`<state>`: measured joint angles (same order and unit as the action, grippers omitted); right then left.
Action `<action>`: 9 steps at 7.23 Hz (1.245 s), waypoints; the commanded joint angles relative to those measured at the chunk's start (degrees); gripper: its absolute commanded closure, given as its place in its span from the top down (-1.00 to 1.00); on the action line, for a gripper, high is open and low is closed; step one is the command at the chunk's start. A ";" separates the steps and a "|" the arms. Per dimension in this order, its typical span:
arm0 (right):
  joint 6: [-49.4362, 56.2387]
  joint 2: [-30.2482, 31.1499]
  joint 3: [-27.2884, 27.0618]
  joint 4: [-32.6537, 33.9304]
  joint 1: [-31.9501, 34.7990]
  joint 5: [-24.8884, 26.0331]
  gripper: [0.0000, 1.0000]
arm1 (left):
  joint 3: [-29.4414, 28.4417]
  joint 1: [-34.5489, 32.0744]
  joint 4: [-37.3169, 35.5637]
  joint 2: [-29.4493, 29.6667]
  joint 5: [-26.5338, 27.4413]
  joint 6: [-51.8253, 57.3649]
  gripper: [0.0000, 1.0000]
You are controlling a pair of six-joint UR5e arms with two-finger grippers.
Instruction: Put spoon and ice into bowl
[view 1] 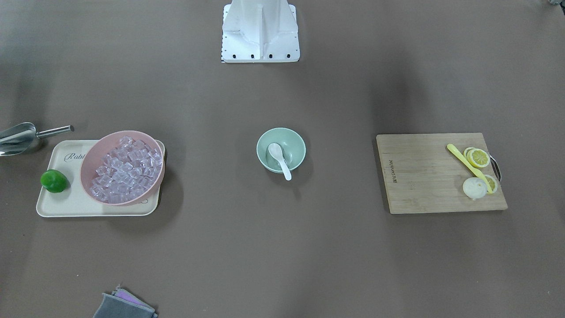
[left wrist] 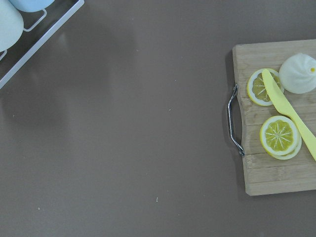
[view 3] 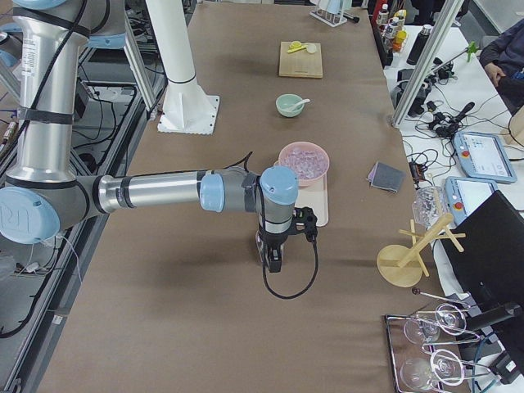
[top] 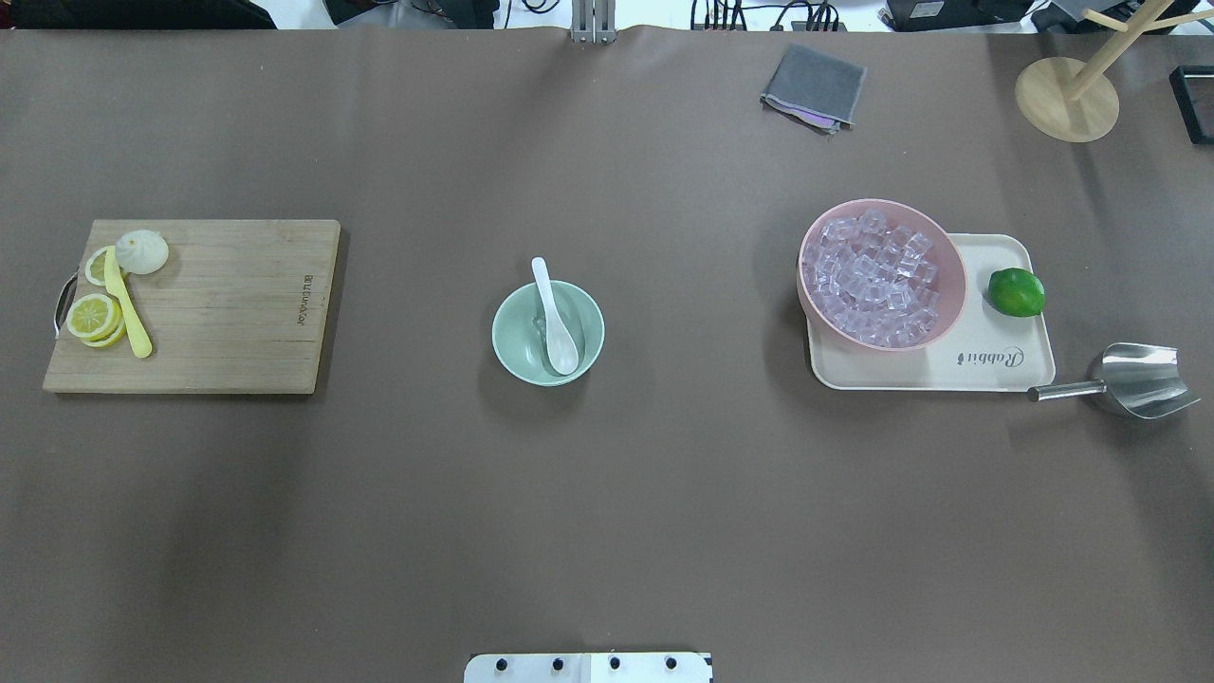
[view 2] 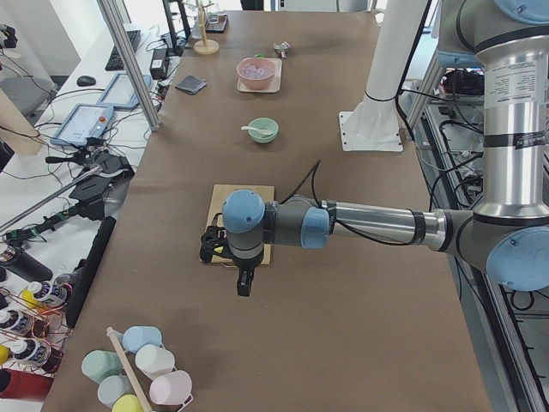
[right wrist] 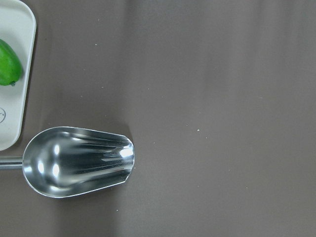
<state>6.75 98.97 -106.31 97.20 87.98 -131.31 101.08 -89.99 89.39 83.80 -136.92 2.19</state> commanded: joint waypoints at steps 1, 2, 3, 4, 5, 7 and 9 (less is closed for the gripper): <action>-0.07 -0.01 0.14 -0.17 0.00 -0.26 1.00 | 0.43 -0.10 0.08 -0.91 0.08 0.00 0.95; -0.07 -0.01 0.14 -0.17 -0.09 -0.26 1.00 | 0.43 -0.10 0.08 -1.52 -0.01 0.00 0.95; -0.07 -0.01 0.14 -0.17 0.00 -0.26 1.00 | 0.43 -0.10 0.08 -1.53 -0.01 0.00 0.95; -0.07 -0.01 0.14 -0.17 0.00 -0.26 1.00 | 0.35 -0.10 0.08 -1.70 0.08 0.00 0.95; -0.07 -0.01 0.14 -0.17 -0.09 -0.26 1.00 | 0.43 -0.10 0.08 -1.71 1.03 0.00 0.95; -0.07 0.08 -0.04 -0.17 -0.09 -0.35 1.00 | 0.43 -0.10 0.08 -1.62 2.45 0.00 0.95; -0.07 0.08 0.05 -0.17 -0.35 -0.35 1.00 | 0.70 -0.10 0.08 -1.71 2.45 -0.09 0.95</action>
<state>6.68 99.04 -106.33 97.02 87.81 -131.66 101.59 -90.09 89.47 82.15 -134.55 2.14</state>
